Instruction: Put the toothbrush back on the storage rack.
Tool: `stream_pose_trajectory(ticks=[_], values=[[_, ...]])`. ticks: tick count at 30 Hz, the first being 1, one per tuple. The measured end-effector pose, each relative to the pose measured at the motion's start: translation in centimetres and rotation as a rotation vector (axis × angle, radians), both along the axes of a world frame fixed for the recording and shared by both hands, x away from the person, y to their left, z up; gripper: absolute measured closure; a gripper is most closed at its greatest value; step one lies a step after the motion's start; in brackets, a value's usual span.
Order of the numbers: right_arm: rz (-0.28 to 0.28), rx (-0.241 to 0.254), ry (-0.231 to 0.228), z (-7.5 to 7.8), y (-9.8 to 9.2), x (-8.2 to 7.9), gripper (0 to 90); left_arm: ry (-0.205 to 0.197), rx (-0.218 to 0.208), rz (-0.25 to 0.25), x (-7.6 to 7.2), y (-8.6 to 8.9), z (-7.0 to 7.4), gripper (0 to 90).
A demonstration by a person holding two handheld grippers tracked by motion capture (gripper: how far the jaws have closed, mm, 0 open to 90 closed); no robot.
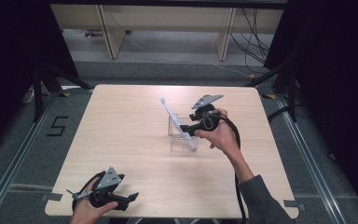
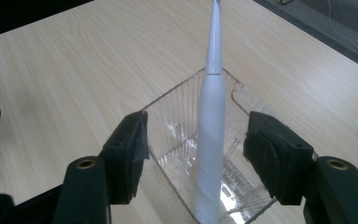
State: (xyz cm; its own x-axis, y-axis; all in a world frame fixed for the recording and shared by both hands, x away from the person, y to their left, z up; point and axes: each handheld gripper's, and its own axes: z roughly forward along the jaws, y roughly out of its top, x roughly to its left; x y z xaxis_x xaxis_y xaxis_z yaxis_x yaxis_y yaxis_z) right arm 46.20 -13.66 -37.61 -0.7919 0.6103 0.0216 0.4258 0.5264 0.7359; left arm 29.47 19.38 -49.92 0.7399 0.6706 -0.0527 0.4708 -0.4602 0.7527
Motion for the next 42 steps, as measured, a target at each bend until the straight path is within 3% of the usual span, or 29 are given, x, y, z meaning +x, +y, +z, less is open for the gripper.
stream_pose_trajectory(ticks=[2,3,5,6,7,12,15,24,27,31,35,37,41,42], values=[[0.012,0.009,-0.021,-0.2,-0.1,0.0,39.4,0.000,-0.001,0.000,0.0,0.0,0.0,14.8],[-0.012,0.014,0.000,-0.2,-0.1,-0.2,39.5,-0.003,0.005,0.002,0.0,0.0,0.0,14.7],[0.014,0.015,-0.022,-0.3,-0.2,-0.2,39.4,0.000,0.000,0.000,0.0,0.0,0.0,14.8],[-0.012,0.017,-0.003,-0.2,-0.3,-0.4,39.5,0.000,-0.001,0.001,0.0,0.0,0.0,14.8],[0.013,0.016,-0.016,-0.2,-0.4,-0.3,39.4,0.000,0.000,0.001,0.0,0.0,0.0,14.7],[0.012,0.027,-0.032,-0.2,-0.6,-0.6,39.5,0.000,0.000,0.000,0.0,0.0,0.0,14.8],[0.013,0.019,-0.011,0.1,-0.9,-0.8,39.5,-0.001,0.000,0.001,0.0,0.0,0.0,14.8],[0.023,0.049,-0.029,-0.1,-1.6,-1.4,35.8,-0.001,0.001,0.002,0.0,0.0,0.0,14.8],[-0.009,0.048,-0.007,-0.2,-1.6,-1.7,33.7,-0.001,0.000,-0.001,0.0,0.0,0.0,14.7],[0.011,0.051,-0.038,-0.2,-1.7,-1.6,32.4,-0.006,0.005,0.001,0.1,0.0,0.0,14.8],[-0.002,0.064,-0.035,-0.3,-1.7,-1.7,30.1,-0.006,0.012,0.000,0.1,0.1,0.0,14.8],[0.004,0.063,-0.024,-0.3,-1.9,-1.8,29.9,-0.002,-0.009,0.003,0.0,0.0,0.0,14.8],[-0.009,0.065,-0.056,-0.4,-2.2,-1.9,28.2,-0.007,-0.007,0.001,0.0,0.0,0.1,14.8],[-0.015,0.068,-0.034,-0.4,-2.4,-2.1,28.1,-0.007,-0.008,0.001,-0.1,0.0,0.1,14.8]])
